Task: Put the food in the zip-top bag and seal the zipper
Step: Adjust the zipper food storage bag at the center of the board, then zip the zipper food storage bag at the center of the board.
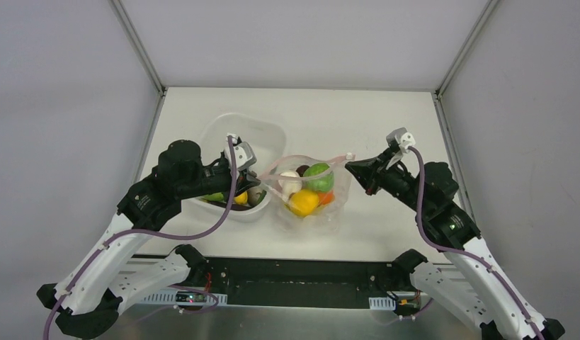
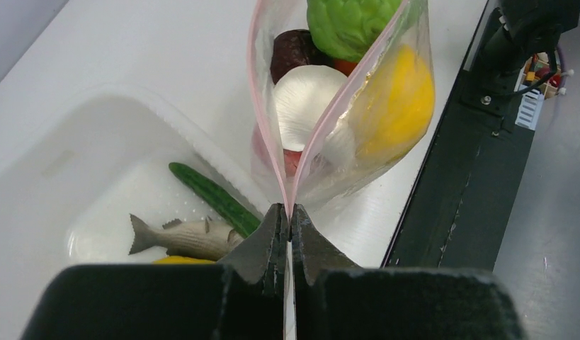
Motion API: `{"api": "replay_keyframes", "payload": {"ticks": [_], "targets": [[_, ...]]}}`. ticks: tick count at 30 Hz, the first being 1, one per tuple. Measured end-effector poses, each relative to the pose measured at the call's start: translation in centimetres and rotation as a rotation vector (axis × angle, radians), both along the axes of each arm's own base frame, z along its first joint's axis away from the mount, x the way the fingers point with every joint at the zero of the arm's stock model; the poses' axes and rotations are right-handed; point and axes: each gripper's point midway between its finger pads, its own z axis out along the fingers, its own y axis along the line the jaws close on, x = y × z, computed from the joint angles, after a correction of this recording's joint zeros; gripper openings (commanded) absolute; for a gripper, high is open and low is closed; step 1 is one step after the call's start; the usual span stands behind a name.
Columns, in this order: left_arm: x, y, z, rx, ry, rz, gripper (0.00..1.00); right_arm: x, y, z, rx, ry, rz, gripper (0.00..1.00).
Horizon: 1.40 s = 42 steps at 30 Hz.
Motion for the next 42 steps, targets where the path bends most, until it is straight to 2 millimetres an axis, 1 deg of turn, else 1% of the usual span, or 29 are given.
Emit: {"api": "replay_keyframes", "payload": {"ticks": [8,11,14,18,19,22,25,26,29,31,33,38,42], "targets": [[0.8,1.3,-0.7,0.024,0.036,0.074,0.0,1.9,-0.3,-1.8,0.004,0.107,-0.031,0.0],[1.1,1.4,-1.0,0.018,0.037,0.084,0.0,2.5,-0.5,-2.0,0.053,0.147,-0.018,0.0],[1.3,1.2,-1.9,0.024,0.048,0.084,0.0,2.7,-0.6,-2.5,0.108,0.176,0.009,0.0],[1.7,1.1,-2.4,0.021,0.045,0.088,0.0,2.9,-0.5,-2.6,0.153,0.174,0.038,0.0],[1.7,1.1,-2.4,0.018,0.043,0.089,0.07,2.9,-0.5,-2.5,0.16,0.17,0.043,0.0],[2.1,1.1,-2.5,0.013,0.042,0.102,0.42,3.0,-0.4,-2.2,0.172,0.159,0.047,0.0],[2.5,1.1,-2.4,0.008,0.045,0.125,0.69,3.4,-0.5,-2.1,0.175,0.155,0.04,0.0],[2.6,1.1,-2.4,0.007,0.039,0.126,0.72,3.5,-0.5,-2.2,0.175,0.156,0.038,0.0],[2.9,1.0,-1.9,-0.009,0.024,0.134,0.73,3.7,-0.5,-2.2,0.177,0.156,0.038,0.0],[3.0,1.0,-1.4,-0.017,0.013,0.135,0.75,3.8,-0.5,-2.2,0.177,0.155,0.038,0.0],[3.1,0.8,-0.2,-0.032,-0.003,0.132,0.76,3.8,-0.4,-2.1,0.178,0.154,0.038,0.0],[3.5,-0.4,4.5,-0.117,-0.069,0.091,0.74,3.8,-0.4,-2.1,0.179,0.153,0.038,0.0],[3.5,-2.7,8.6,-0.165,-0.095,0.002,0.75,3.8,-0.4,-2.1,0.179,0.152,0.038,0.0]]}}
